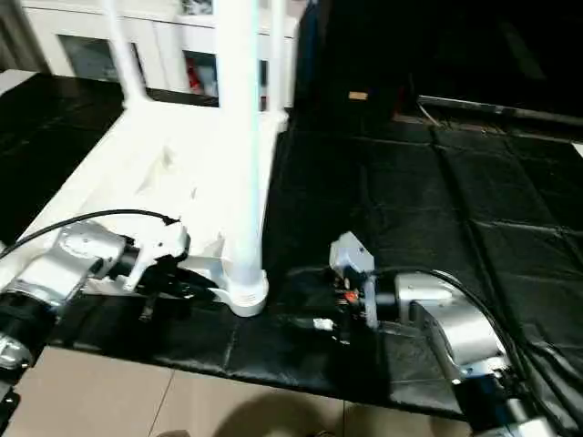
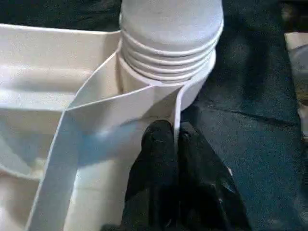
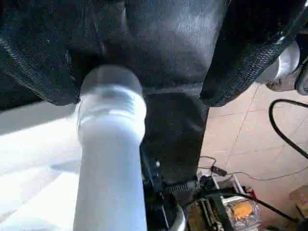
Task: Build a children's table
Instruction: Rotate leg to tighten
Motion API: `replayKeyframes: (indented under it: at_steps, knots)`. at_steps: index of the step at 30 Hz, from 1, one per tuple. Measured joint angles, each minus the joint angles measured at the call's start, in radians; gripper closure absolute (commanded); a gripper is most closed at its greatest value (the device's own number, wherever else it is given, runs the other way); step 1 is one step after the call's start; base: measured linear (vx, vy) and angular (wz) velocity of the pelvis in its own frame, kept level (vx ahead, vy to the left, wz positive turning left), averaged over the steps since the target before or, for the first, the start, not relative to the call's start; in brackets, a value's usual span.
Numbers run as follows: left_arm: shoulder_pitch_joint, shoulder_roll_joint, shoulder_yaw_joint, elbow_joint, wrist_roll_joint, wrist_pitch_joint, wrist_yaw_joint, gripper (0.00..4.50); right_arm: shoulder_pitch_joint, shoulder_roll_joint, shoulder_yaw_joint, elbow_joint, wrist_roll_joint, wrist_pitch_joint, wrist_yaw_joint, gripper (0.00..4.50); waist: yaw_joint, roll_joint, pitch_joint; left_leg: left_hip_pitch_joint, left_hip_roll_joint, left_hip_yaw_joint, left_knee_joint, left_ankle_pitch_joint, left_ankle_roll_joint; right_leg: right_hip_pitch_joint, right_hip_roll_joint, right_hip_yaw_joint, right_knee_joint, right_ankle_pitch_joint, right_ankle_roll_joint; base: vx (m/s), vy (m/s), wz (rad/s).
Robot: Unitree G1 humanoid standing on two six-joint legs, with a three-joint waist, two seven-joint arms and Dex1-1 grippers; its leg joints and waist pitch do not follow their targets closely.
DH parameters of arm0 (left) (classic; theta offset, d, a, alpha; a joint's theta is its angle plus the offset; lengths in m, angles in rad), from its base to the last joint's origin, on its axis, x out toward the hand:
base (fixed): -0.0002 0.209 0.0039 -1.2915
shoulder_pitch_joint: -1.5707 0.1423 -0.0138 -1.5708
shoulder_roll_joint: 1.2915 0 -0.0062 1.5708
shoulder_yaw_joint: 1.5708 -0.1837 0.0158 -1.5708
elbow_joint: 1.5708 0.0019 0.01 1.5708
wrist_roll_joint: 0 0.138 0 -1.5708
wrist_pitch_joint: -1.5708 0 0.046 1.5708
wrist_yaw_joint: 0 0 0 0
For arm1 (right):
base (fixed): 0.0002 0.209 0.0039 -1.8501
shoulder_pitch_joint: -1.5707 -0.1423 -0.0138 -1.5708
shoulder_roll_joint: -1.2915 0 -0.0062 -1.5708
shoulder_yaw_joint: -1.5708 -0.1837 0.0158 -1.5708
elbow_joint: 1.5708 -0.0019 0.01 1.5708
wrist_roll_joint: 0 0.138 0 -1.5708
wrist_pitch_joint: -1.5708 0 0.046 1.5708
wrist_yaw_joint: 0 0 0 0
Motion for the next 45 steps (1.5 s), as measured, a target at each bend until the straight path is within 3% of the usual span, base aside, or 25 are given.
replayKeyframes:
  at_steps: [4, 8, 21, 29, 37, 41, 45]
  knots:
    - [0.015, 0.007, 0.0, -0.028, -0.001, 0.002, -0.02, 4.49, -0.054, 0.047, 0.004, 0.048, 0.017, -0.017, 0.024, 0.0, 0.001, 0.0, 0.0, 0.0, 0.0, 0.0, 0.0, 0.0, 0.0, 0.0, 0.0, 0.0, -0.001, 0.0, 0.0, 0.0, 0.0, 0.0]
    - [0.039, 0.01, -0.008, -0.073, -0.001, -0.004, -0.044, 4.49, -0.115, 0.077, 0.036, 0.143, -0.01, -0.073, 0.043, 0.0, 0.012, 0.0, 0.0, -0.001, 0.0, 0.001, 0.0, 0.0, 0.0, 0.0, -0.001, 0.0, -0.001, 0.0, 0.0, 0.0, 0.0, 0.0]
    - [0.07, 0.0, -0.026, -0.15, 0.013, -0.005, -0.05, 4.5, -0.222, 0.145, 0.092, 0.345, -0.024, -0.113, 0.178, 1.14, 0.038, -0.001, -0.001, 0.0, 0.0, 0.002, 0.0, 0.0, 0.0, 0.001, -0.002, 0.0, 0.001, 0.0, 0.0, 0.0, 0.0, 0.0]
    - [0.072, -0.001, -0.028, -0.158, 0.02, -0.006, -0.05, 4.5, -0.228, 0.153, 0.107, 0.375, -0.031, -0.117, 0.216, 1.9, 0.042, -0.001, -0.001, 0.0, 0.0, 0.002, 0.0, 0.0, 0.0, 0.001, -0.002, 0.0, 0.001, 0.0, 0.0, 0.0, 0.0, 0.0]
    - [0.062, -0.023, -0.019, -0.156, 0.023, 0.069, -0.029, 4.5, -0.226, 0.155, 0.088, 0.373, -0.039, -0.134, 0.21, 2.23, 0.043, -0.001, -0.001, 0.0, 0.0, 0.002, 0.001, 0.0, 0.0, 0.002, -0.003, 0.0, 0.002, 0.0, 0.0, 0.0, 0.0, 0.0]
    - [0.045, -0.063, 0.012, -0.122, 0.032, 0.151, 0.052, 4.5, -0.202, 0.185, 0.038, 0.369, -0.061, -0.144, 0.072, 2.3, 0.036, -0.001, -0.002, 0.002, 0.0, 0.002, 0.002, 0.0, 0.0, 0.001, -0.003, 0.0, 0.006, -0.003, 0.005, 0.0, 0.0, 0.0]
    - [0.022, -0.116, 0.043, -0.096, 0.044, 0.251, 0.185, 4.5, -0.199, 0.26, -0.01, 0.373, -0.121, -0.149, -0.191, 2.39, -0.004, -0.002, -0.002, 0.008, -0.001, 0.0, 0.002, 0.001, -0.002, 0.001, -0.003, -0.002, 0.005, -0.003, 0.005, 0.0, 0.0, 0.0]
